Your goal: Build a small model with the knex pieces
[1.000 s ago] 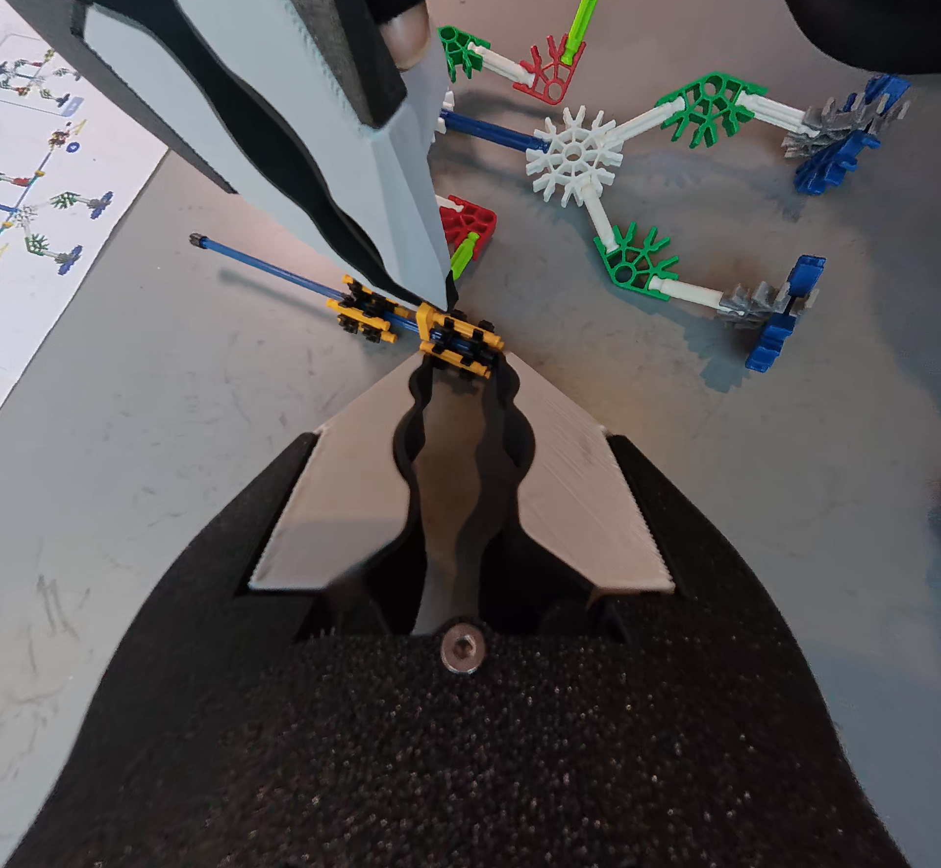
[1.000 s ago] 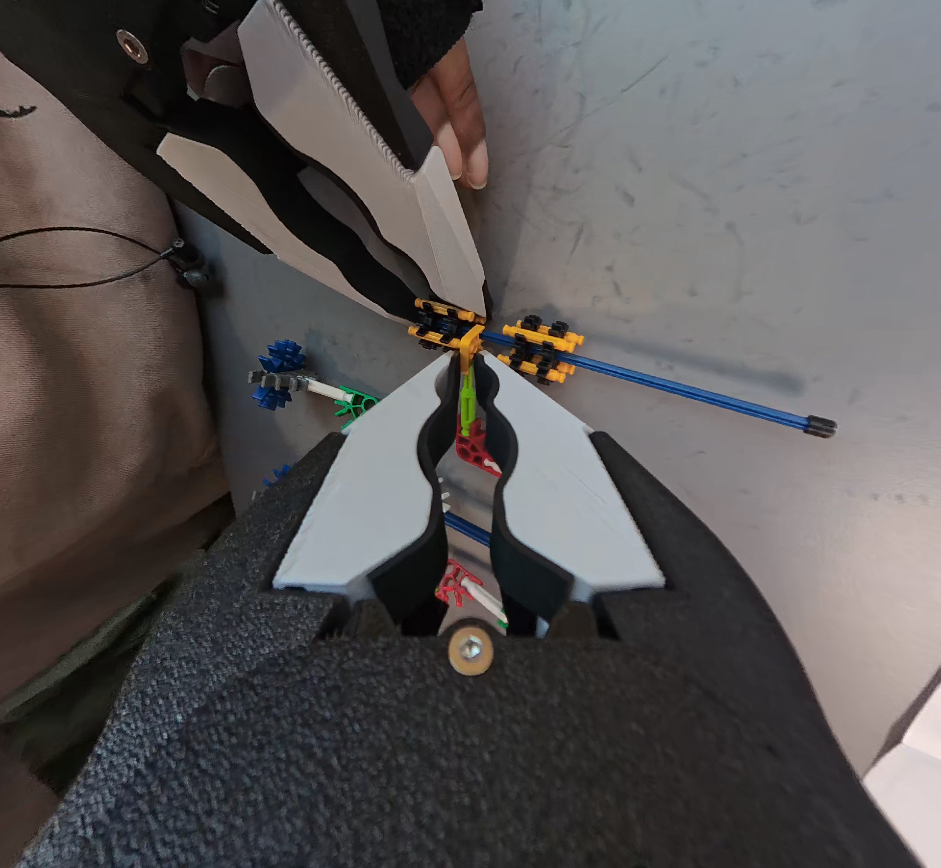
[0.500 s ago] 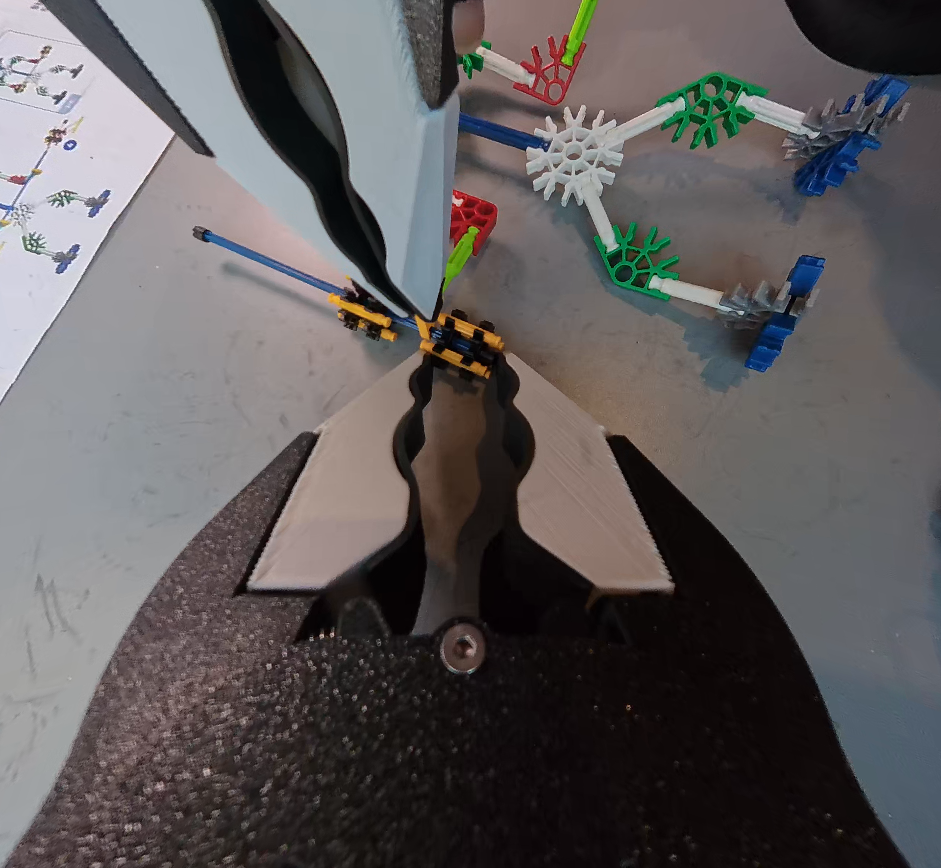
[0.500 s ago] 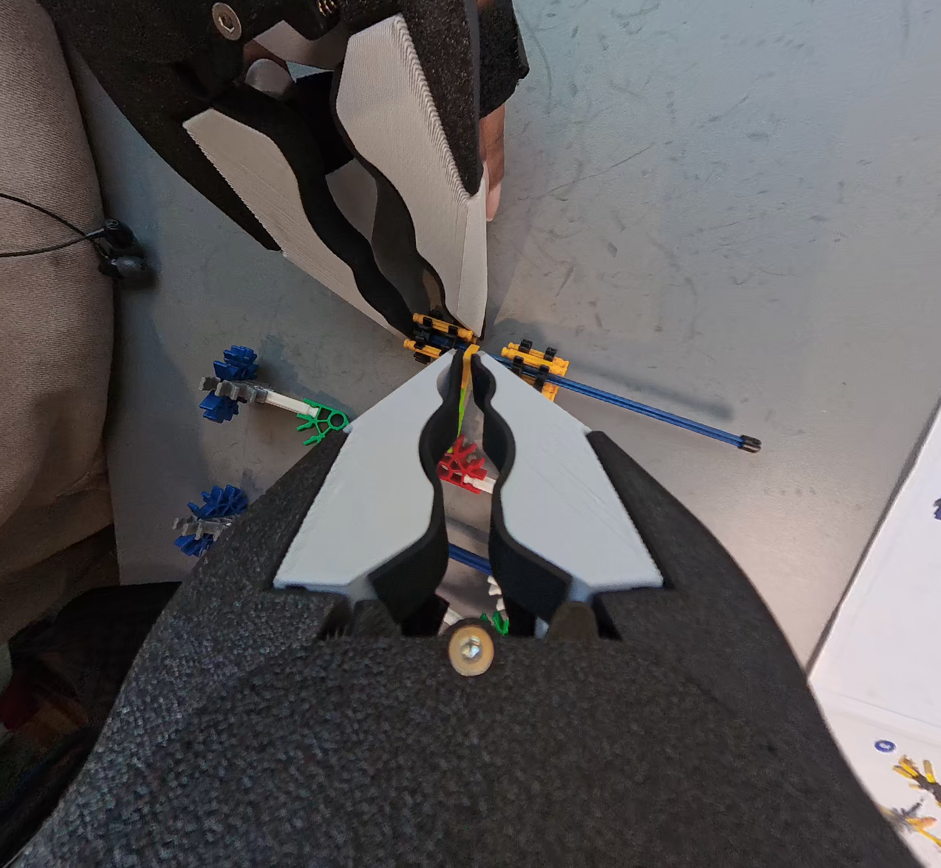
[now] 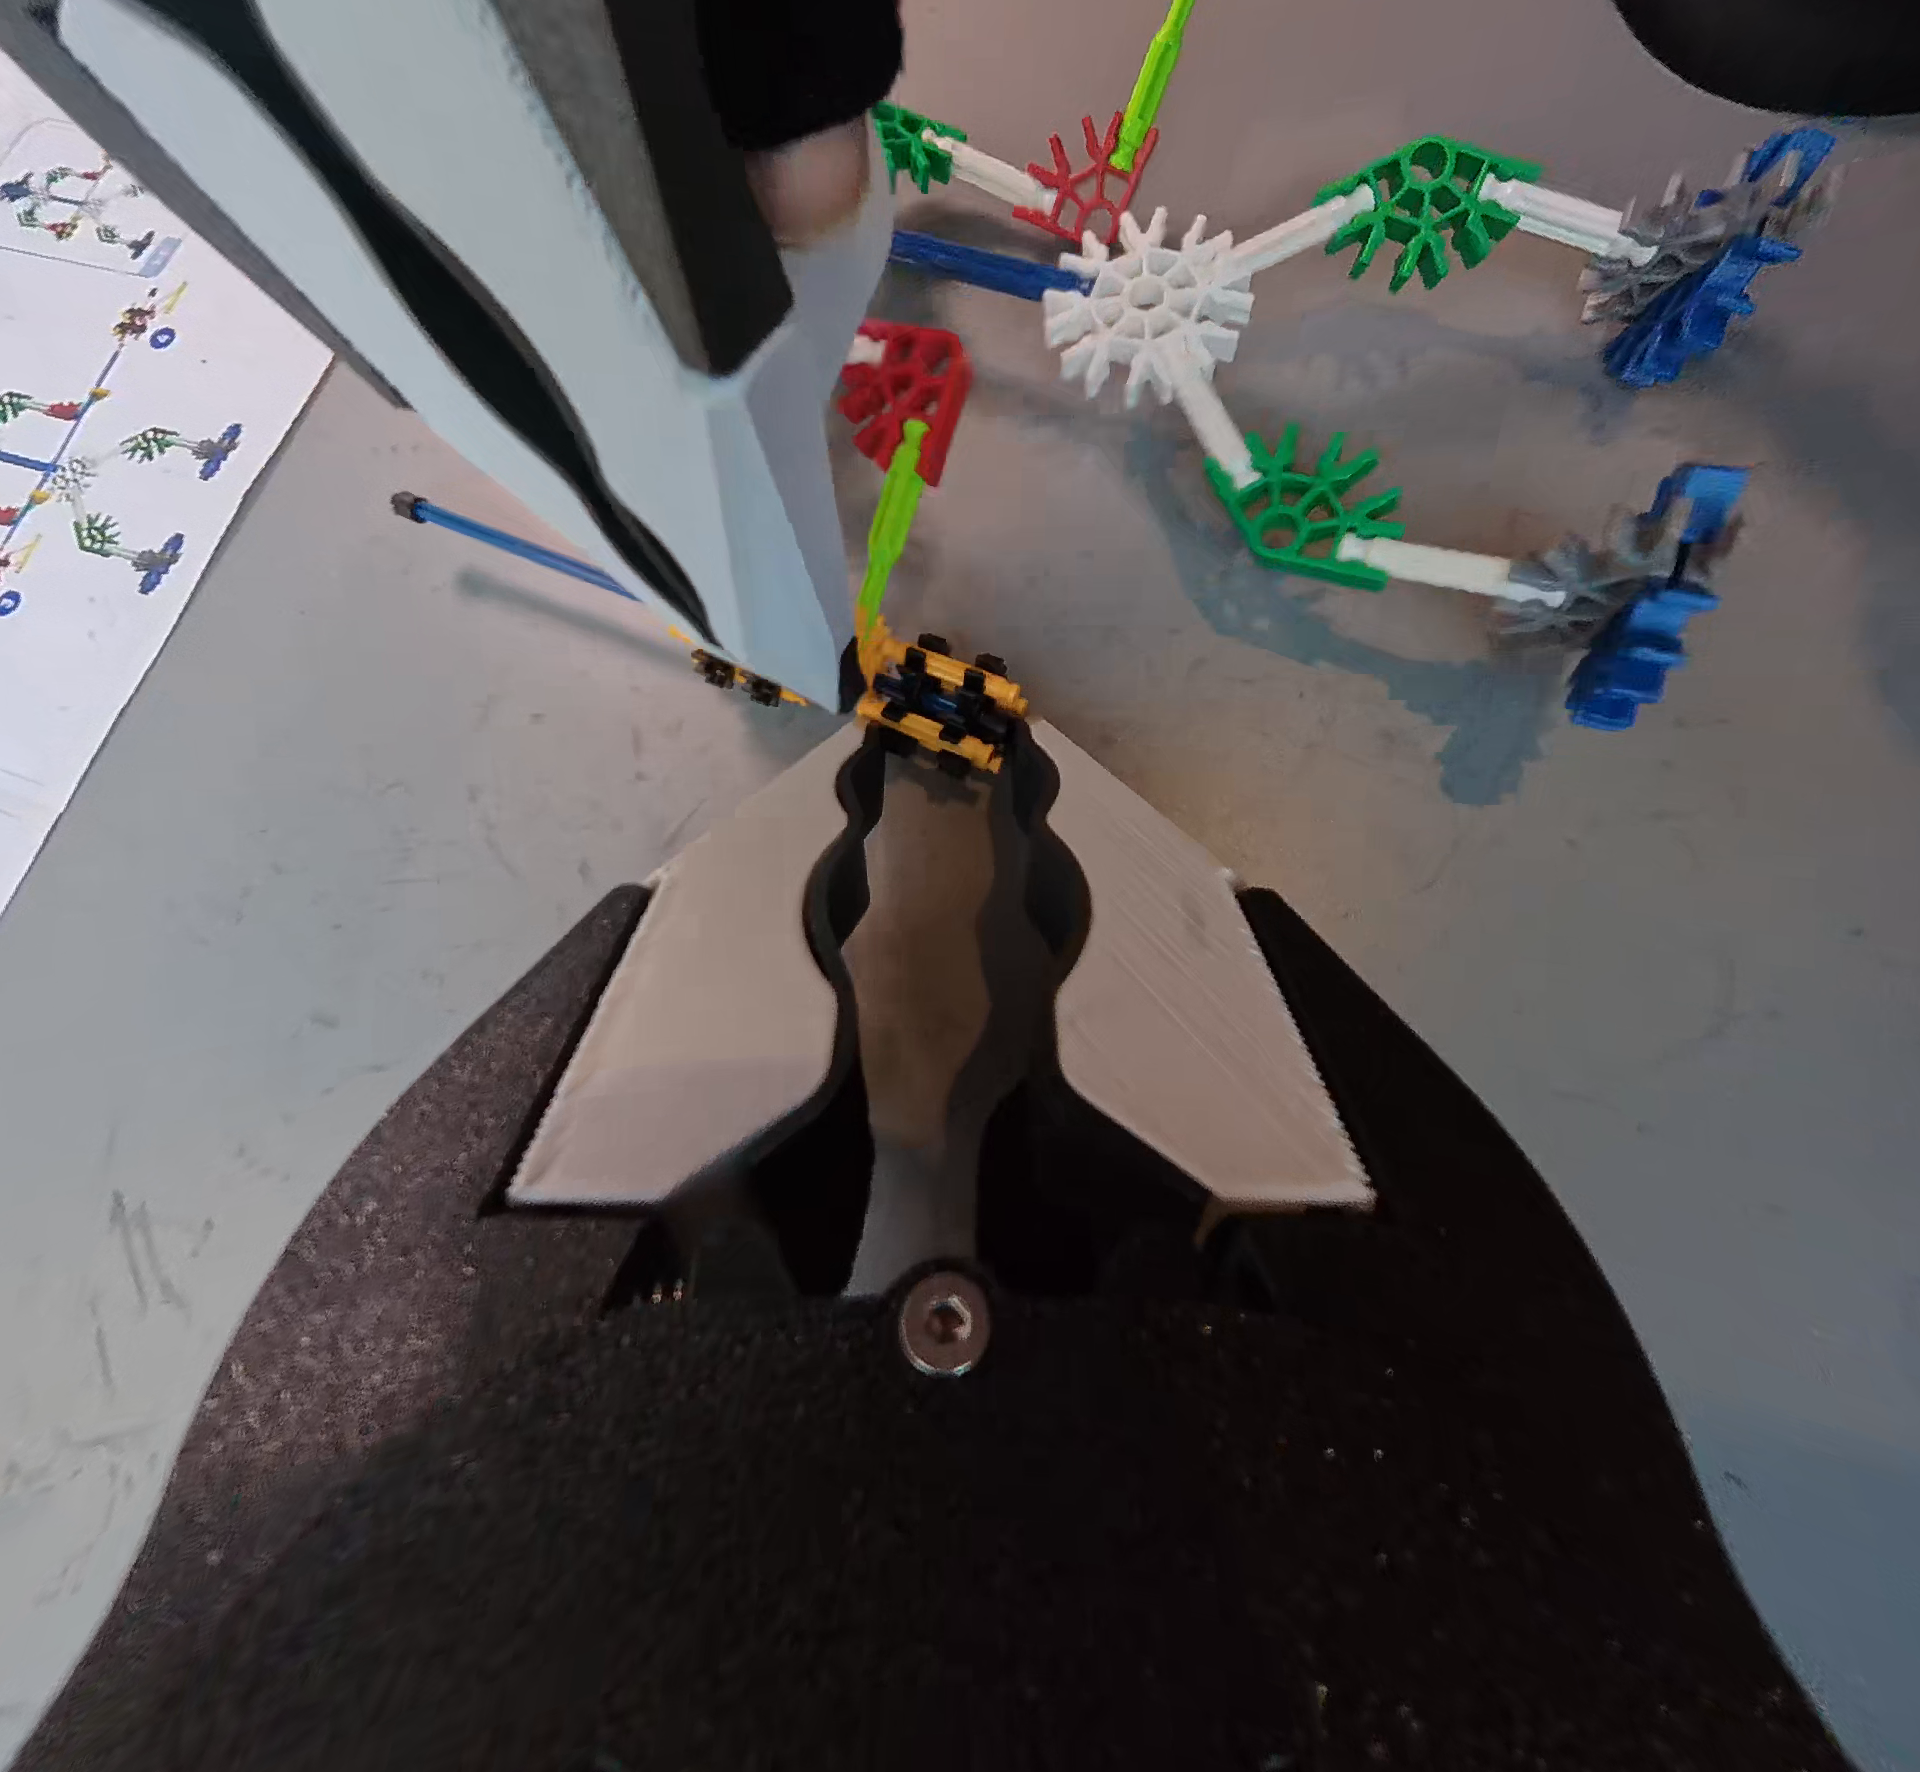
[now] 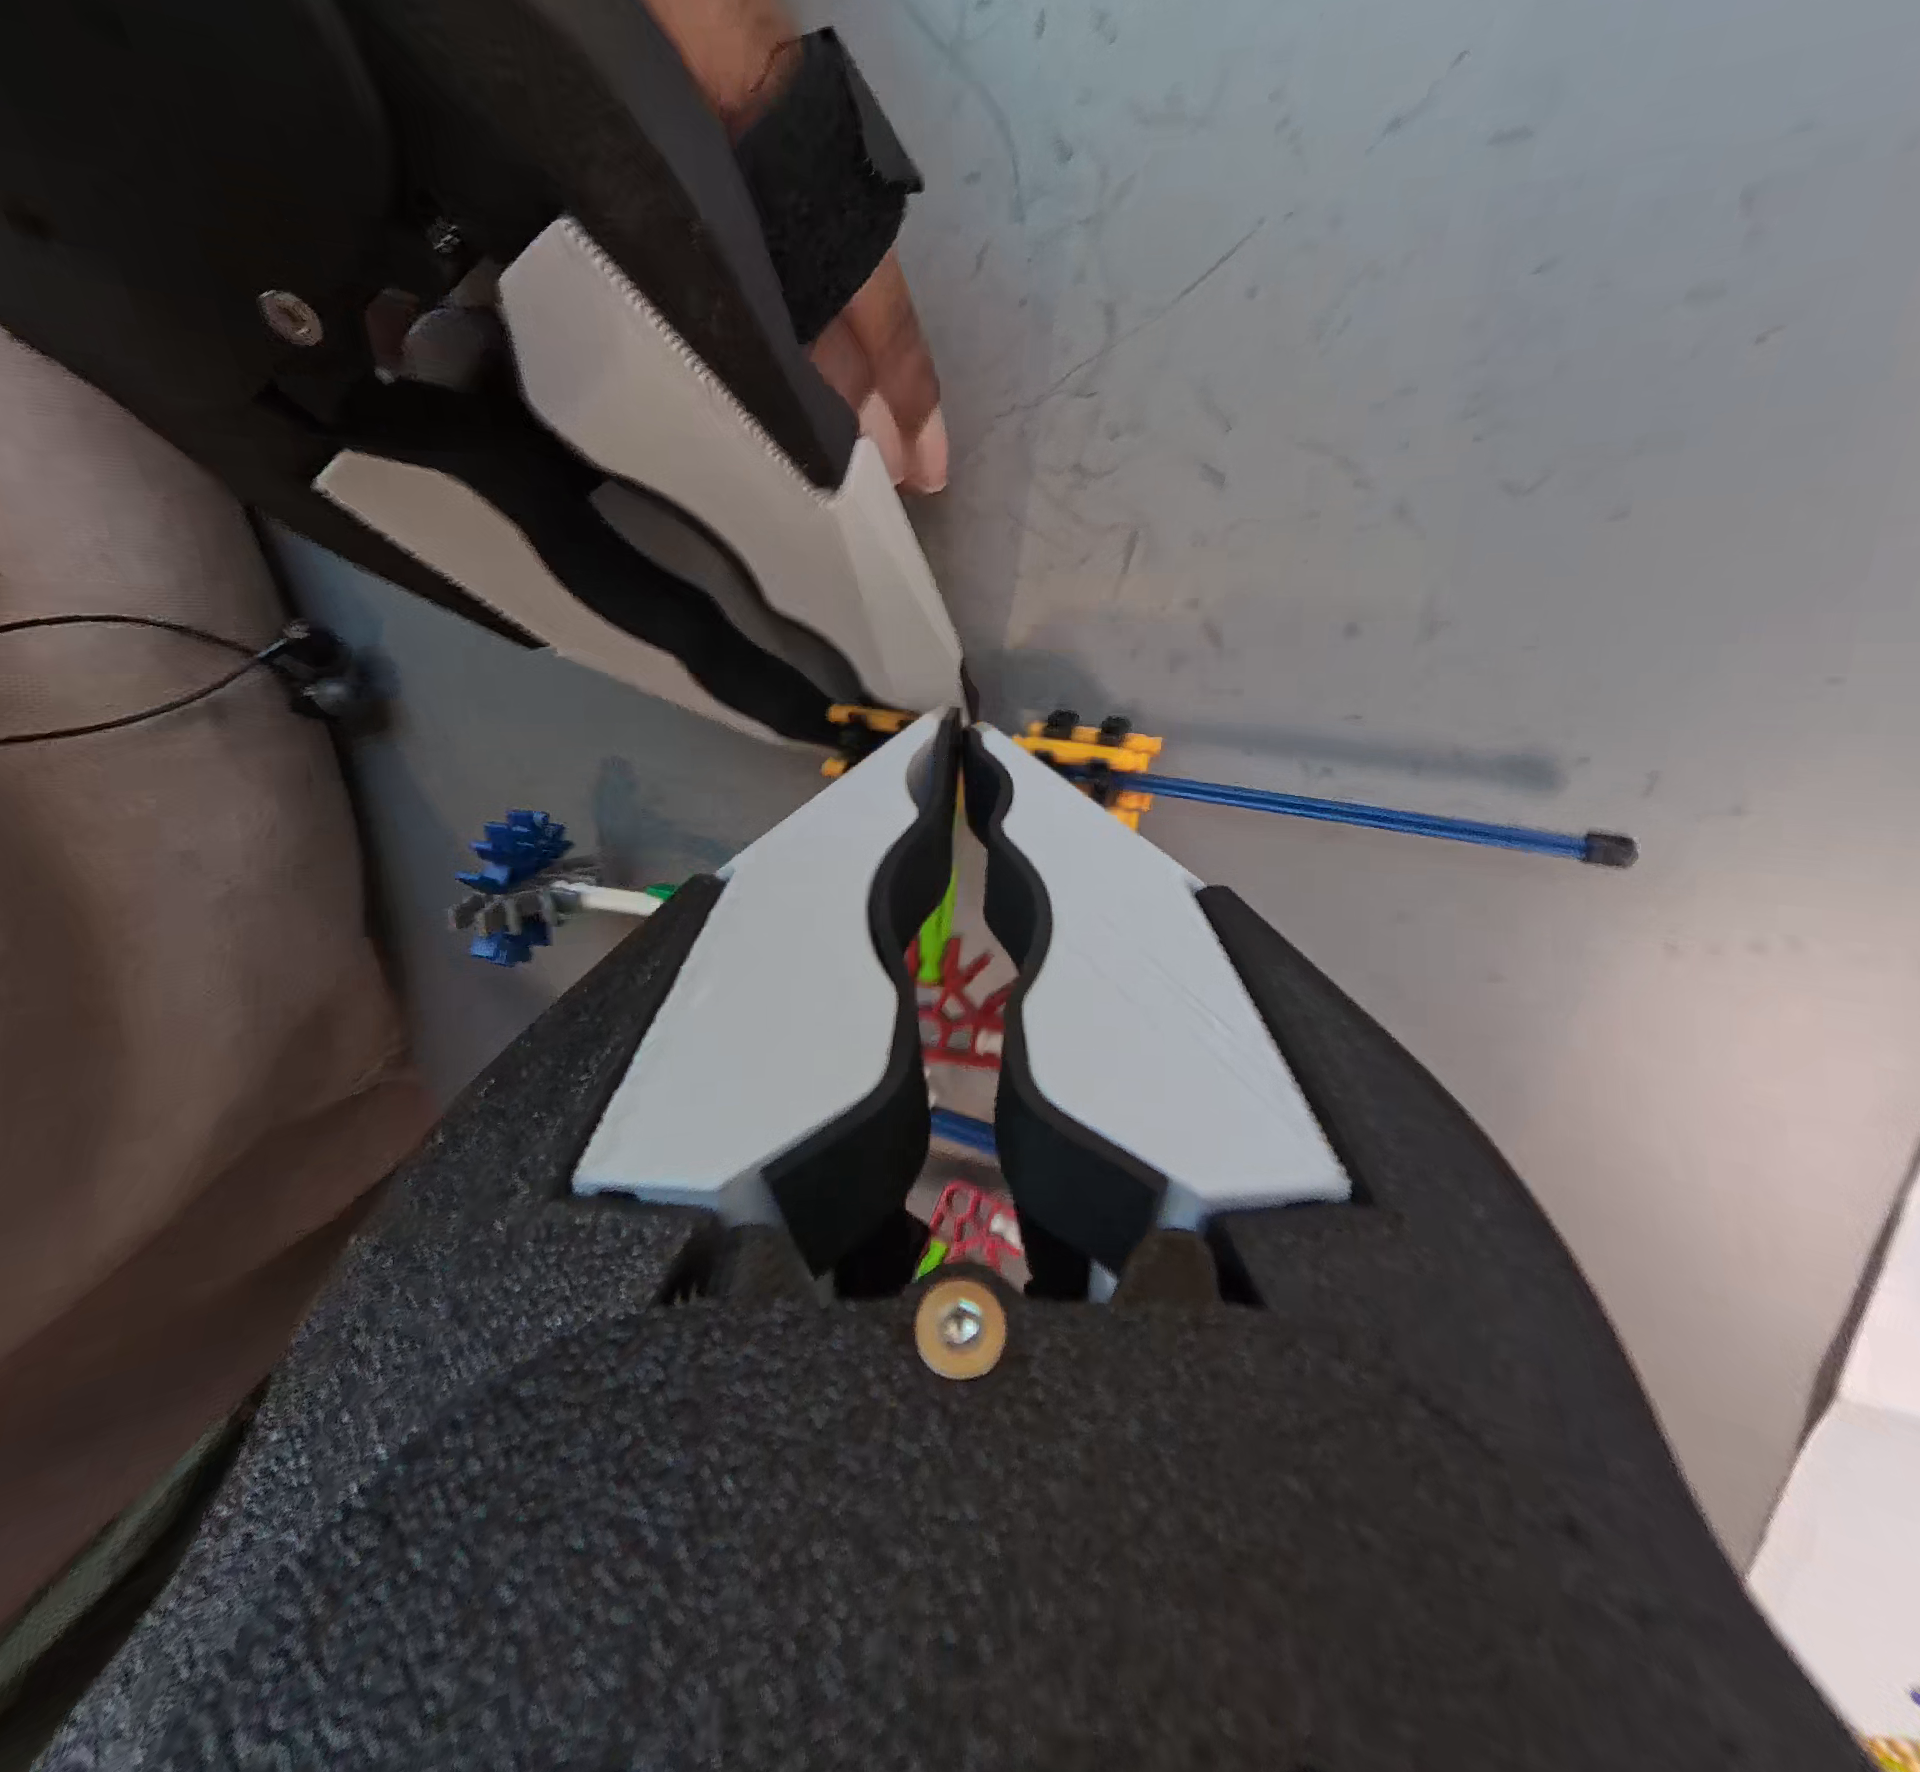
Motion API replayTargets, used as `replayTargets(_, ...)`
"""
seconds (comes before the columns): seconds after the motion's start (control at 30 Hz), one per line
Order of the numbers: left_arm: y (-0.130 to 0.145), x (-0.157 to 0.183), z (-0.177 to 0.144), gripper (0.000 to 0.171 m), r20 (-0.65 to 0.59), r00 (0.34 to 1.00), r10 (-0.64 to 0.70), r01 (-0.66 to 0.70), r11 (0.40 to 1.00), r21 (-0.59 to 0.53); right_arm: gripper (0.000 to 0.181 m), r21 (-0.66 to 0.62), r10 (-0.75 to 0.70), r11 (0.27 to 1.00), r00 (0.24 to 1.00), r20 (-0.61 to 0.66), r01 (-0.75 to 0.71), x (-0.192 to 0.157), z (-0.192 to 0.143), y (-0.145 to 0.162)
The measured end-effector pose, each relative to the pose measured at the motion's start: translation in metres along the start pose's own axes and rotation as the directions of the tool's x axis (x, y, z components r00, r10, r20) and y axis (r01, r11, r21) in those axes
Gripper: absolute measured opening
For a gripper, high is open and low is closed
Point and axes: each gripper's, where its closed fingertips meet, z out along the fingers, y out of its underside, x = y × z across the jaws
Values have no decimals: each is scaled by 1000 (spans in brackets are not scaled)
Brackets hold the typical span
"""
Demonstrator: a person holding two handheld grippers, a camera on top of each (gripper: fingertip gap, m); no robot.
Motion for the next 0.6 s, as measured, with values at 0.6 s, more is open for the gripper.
replayTargets(0.6, -2, 3, 2, 24, -14, 999, -43, 43, 999, -1, 11, 33, -48, 998, 998, -30, 49, -11, -17, 21)
